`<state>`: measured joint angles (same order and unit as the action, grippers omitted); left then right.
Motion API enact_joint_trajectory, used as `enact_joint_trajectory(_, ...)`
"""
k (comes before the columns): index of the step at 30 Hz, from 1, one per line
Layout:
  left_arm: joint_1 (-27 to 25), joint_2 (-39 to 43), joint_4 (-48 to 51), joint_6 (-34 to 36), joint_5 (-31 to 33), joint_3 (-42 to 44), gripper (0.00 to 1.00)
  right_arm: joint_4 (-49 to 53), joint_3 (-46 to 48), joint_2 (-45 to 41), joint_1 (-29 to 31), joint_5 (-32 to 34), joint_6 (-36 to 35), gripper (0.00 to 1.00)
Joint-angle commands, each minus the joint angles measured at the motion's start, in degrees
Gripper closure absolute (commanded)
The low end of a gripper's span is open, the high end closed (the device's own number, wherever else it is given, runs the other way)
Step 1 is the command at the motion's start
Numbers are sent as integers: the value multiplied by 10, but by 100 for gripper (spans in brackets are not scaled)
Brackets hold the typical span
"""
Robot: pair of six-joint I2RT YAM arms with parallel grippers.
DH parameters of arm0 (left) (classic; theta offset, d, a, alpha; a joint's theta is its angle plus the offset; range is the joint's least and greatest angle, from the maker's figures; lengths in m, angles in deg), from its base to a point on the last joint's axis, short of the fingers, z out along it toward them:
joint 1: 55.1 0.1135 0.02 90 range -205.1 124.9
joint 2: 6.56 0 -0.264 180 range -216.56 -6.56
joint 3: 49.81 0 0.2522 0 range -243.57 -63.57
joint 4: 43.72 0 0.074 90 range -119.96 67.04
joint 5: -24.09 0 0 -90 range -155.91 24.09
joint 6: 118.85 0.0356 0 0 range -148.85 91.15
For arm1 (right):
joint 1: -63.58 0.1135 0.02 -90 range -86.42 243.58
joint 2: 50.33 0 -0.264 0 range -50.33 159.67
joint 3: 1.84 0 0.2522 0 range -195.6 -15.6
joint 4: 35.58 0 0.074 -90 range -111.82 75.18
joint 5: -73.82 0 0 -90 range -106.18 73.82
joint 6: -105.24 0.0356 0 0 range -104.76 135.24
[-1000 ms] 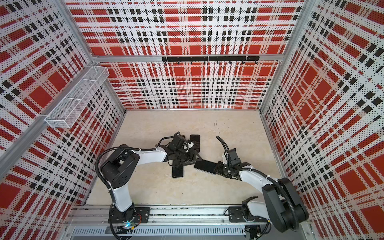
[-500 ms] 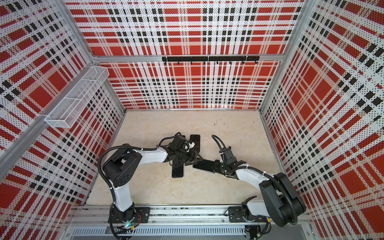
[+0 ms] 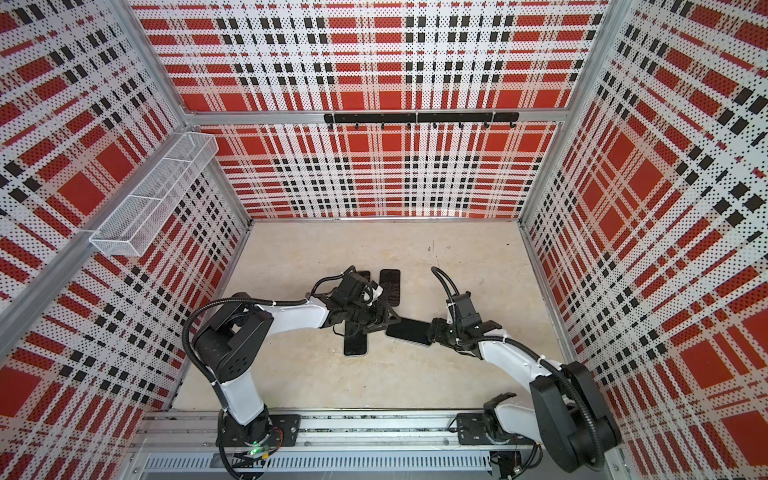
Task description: Put the phone into the phone case
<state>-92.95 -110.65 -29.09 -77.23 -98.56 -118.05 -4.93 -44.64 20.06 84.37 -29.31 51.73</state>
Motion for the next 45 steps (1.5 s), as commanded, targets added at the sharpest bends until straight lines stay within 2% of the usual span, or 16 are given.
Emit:
enact_joint_trajectory(1, 5, 13, 33, 20, 41, -4, 27, -17, 14, -13, -21, -54, -16, 36)
enact_joint_trajectory(5, 6, 8, 33, 21, 62, -5, 27, -29, 17, -15, -34, -83, -17, 38)
enact_joint_trajectory(12, 3, -11, 20, 15, 65, -19, 27, -64, 26, -7, -33, -96, -3, 64)
enact_joint_trajectory(24, 0, -32, 8, 5, 53, -27, 27, -111, 35, 43, -33, -99, 5, 69)
enact_joint_trajectory(36, -5, -49, -3, -1, 43, -30, 27, -148, 27, 78, -16, -105, 16, 88)
enact_joint_trajectory(45, -7, -54, -9, -2, 40, -28, 27, -172, 19, 106, 8, -102, 29, 94)
